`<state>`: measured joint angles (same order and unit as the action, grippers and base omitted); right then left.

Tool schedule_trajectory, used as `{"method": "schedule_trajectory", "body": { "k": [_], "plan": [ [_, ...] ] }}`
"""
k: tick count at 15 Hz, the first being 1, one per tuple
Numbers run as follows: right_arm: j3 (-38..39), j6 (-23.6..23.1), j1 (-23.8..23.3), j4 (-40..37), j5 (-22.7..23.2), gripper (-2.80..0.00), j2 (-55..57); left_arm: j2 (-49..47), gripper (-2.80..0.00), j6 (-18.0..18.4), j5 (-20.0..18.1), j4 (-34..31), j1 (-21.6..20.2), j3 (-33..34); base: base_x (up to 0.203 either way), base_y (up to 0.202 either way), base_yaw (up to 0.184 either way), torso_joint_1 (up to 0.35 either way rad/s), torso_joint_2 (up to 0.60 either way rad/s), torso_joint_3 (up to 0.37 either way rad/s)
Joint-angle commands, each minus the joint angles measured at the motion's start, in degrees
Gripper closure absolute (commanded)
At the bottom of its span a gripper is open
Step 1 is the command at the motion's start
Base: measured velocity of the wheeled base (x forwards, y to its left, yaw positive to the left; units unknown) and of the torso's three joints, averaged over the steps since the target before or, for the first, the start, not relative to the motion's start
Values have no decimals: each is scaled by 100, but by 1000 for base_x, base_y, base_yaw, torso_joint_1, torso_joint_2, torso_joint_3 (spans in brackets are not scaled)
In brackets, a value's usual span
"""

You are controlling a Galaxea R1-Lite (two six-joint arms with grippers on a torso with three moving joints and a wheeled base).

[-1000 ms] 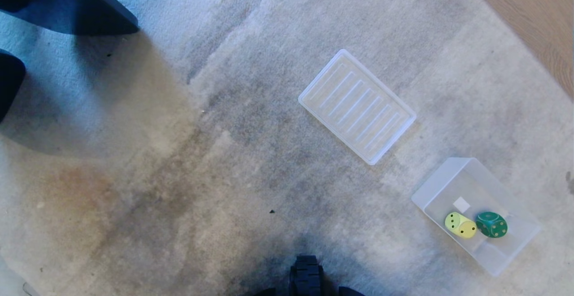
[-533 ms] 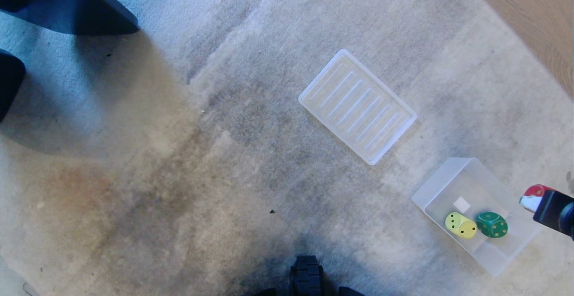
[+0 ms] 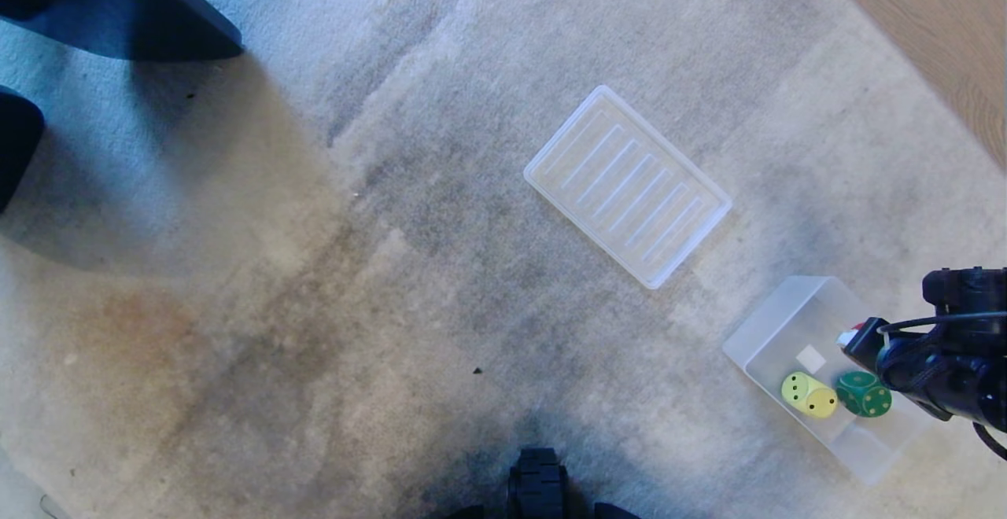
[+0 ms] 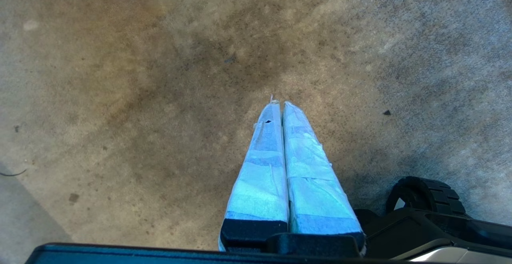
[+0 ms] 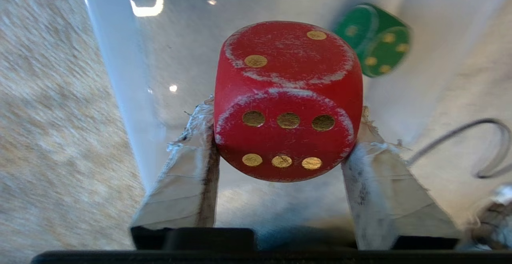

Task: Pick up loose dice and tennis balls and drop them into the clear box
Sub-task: Put the toys in the box, then pick up the ball on the table

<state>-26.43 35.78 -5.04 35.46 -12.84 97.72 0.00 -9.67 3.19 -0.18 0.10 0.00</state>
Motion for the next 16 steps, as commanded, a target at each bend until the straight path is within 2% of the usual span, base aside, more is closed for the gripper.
{"method": "schedule_trajectory", "body": {
  "k": [1, 5, 10, 11, 13, 16],
  "plan": [
    [-10, 66, -14, 134, 182, -280, 299, 0, 0, -9, 6, 1, -1, 0, 0, 0, 0, 0, 0, 0],
    [88, 31, -9, 137, 198, -280, 69, 0, 0, -9, 6, 1, -1, 0, 0, 0, 0, 0, 0, 0],
    [634, -359, 28, 101, 220, -280, -1645, 0, 0, -9, 6, 1, -1, 0, 0, 0, 0, 0, 0, 0],
    [808, -495, 57, 70, 235, 0, -2122, 0, 0, -9, 6, 1, -1, 0, 0, 0, 0, 0, 0, 0],
    [1137, -764, 163, -147, 273, 0, -3034, 0, 0, -9, 6, 1, -1, 0, 0, 0, 0, 0, 0, 0],
    [1460, -1270, 423, -1310, 278, 0, -4773, 0, 0, -9, 6, 1, -1, 0, 0, 0, 0, 0, 0, 0]
  ]
}}
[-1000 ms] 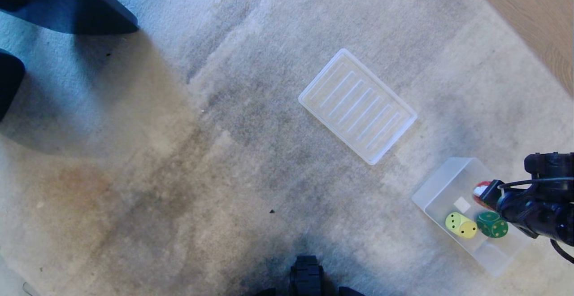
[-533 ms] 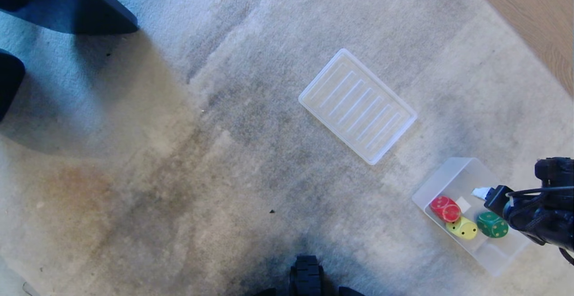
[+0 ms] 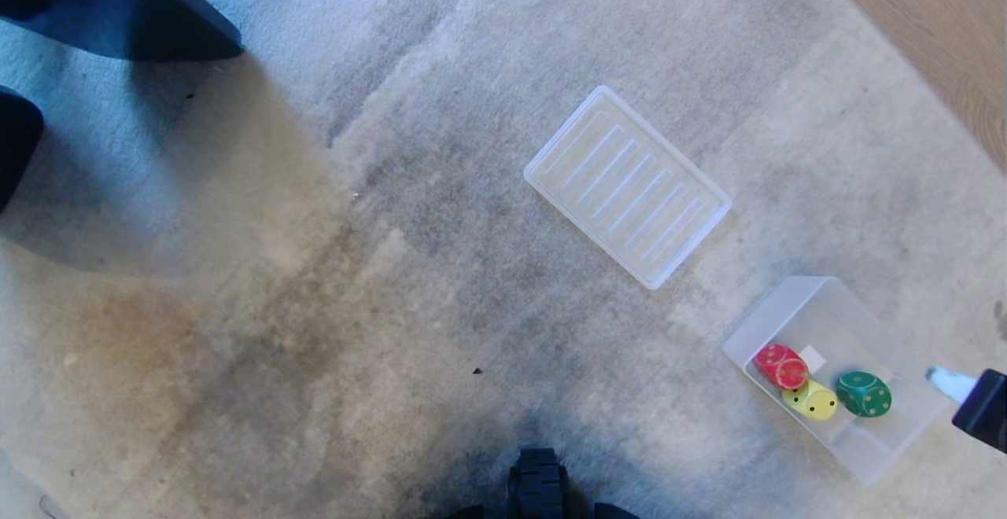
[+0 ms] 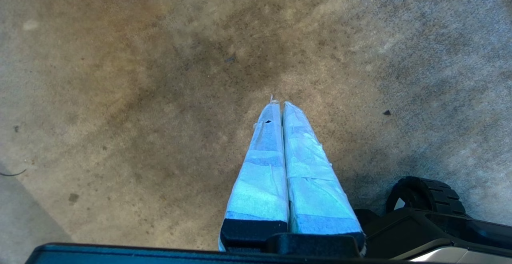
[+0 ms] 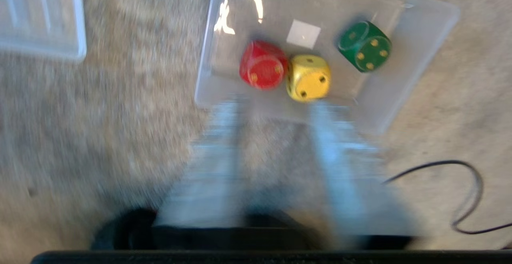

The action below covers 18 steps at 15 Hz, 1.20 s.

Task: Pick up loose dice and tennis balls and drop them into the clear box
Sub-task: Pick up the ball on the table

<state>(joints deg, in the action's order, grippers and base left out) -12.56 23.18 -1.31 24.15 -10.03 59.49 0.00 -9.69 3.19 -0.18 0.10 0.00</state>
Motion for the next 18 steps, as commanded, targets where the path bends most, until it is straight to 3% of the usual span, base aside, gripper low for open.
{"method": "schedule_trajectory", "body": {
  "k": [1, 5, 7, 13, 18],
  "plan": [
    [166, -251, 138, -692, -7, 0, -1628, 0, 0, -6, 6, 1, -1, 0, 0, 0, 0, 0, 0, 0],
    [331, -1297, 298, -2995, -26, 0, -4045, 0, 0, -6, 6, 9, -1, 0, 0, 0, 0, 0, 0, 0],
    [475, -1967, 122, -3523, 216, 0, -4638, 0, 0, -6, 6, 1, -1, 0, 0, 0, 0, 0, 0, 0],
    [856, -2221, 118, -3390, 823, 0, -5956, 0, 0, -6, 6, 1, -1, 0, 0, 0, 0, 0, 0, 0],
    [878, -2192, 140, -3379, 887, 0, -5949, 0, 0, -6, 6, 1, -1, 0, 0, 0, 0, 0, 0, 0]
  ]
}}
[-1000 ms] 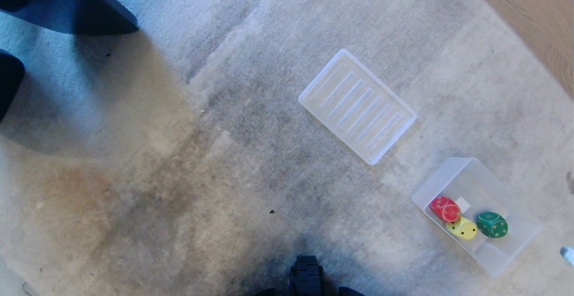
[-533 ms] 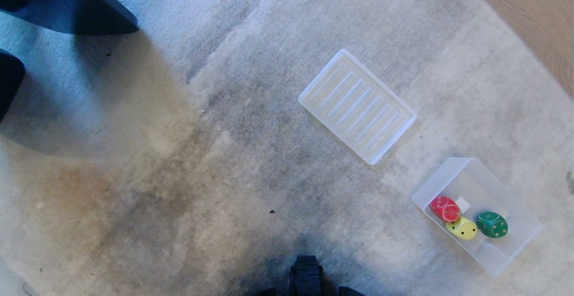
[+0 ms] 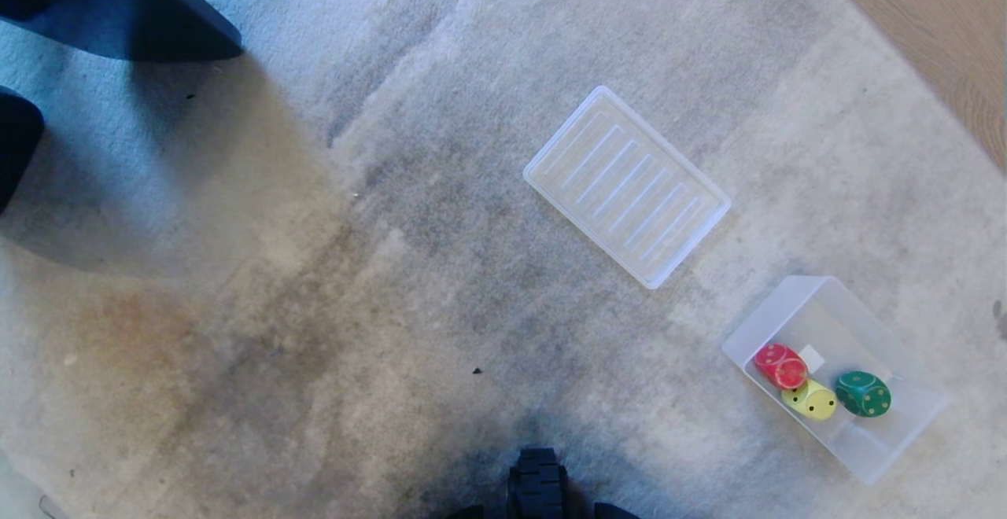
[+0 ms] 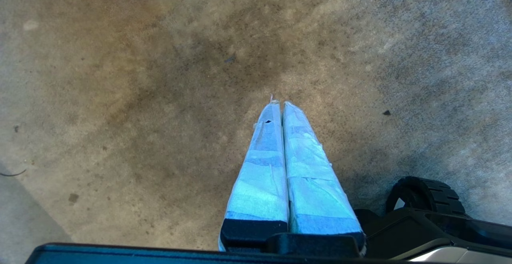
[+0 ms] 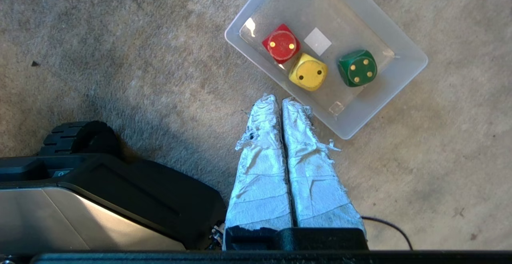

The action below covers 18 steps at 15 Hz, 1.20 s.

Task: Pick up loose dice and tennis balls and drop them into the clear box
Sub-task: Pick up the ball on the table

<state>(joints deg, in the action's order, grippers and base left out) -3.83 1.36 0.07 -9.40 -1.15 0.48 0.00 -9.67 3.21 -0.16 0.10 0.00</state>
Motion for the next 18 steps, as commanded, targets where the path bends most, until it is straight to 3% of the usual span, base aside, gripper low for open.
{"method": "schedule_trajectory", "body": {
  "k": [1, 18],
  "plan": [
    [5, -4, 1, -27, 0, 0, -48, 0, 0, -9, 4, -2, -1, 0, 0, 0, 0, 0, 0, 0],
    [5, -13, 1, -18, 0, 0, -48, 0, 0, -123, 39, 25, -1, 0, 0, 0, 0, 0, 0, 0]
  ]
}}
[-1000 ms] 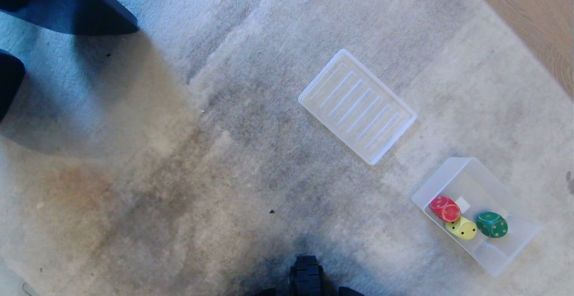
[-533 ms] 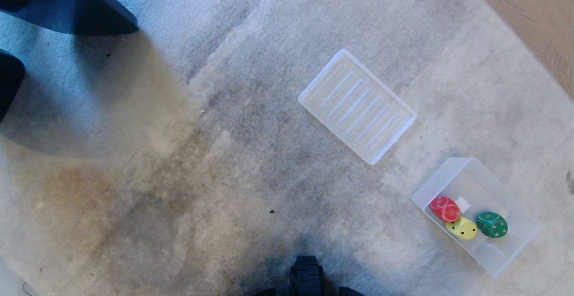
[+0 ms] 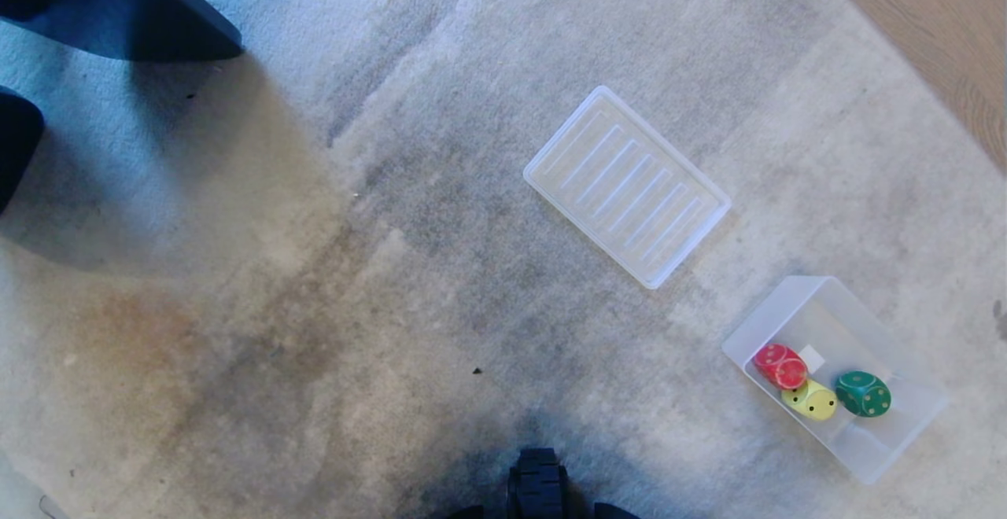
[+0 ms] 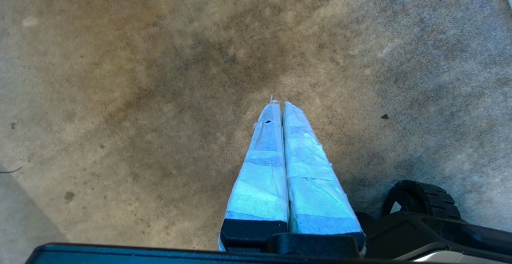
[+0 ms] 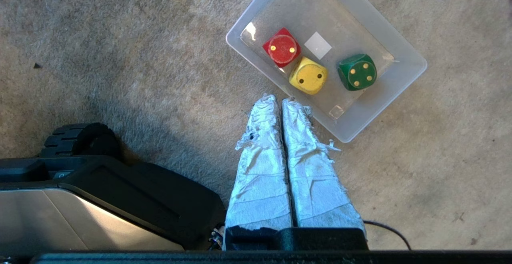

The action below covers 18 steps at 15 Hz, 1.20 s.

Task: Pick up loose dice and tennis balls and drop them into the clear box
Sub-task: Pick up the ball on the table

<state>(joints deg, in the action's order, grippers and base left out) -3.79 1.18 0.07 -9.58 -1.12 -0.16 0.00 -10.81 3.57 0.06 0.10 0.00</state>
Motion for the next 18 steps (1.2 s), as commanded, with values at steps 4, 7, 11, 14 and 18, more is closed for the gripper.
{"method": "schedule_trajectory", "body": {
  "k": [4, 7, 11, 14, 18],
  "plan": [
    [1, 14, 1, -4, -2, 0, 16, 0, 0, -85, 3, 12, -1, 0, 0, 0, 0, 1, 1, 41],
    [1, 14, 1, 0, -2, 0, 16, 0, 0, -114, 4, 12, -10, 0, 0, 0, 0, 1, 3, 186],
    [1, 1, 1, -9, -2, 0, 16, 0, 0, -105, 3, 12, -10, 0, 0, 0, 0, 3, 4, 199],
    [1, -4, 1, -4, -2, 0, 16, 0, 0, -88, 4, 3, -10, 0, 0, 0, 0, 3, 1, 198],
    [1, -4, 1, -1, -2, 0, 16, 0, 0, -87, 3, 3, -10, 0, 0, 0, 0, 1, 2, 200]
  ]
}}
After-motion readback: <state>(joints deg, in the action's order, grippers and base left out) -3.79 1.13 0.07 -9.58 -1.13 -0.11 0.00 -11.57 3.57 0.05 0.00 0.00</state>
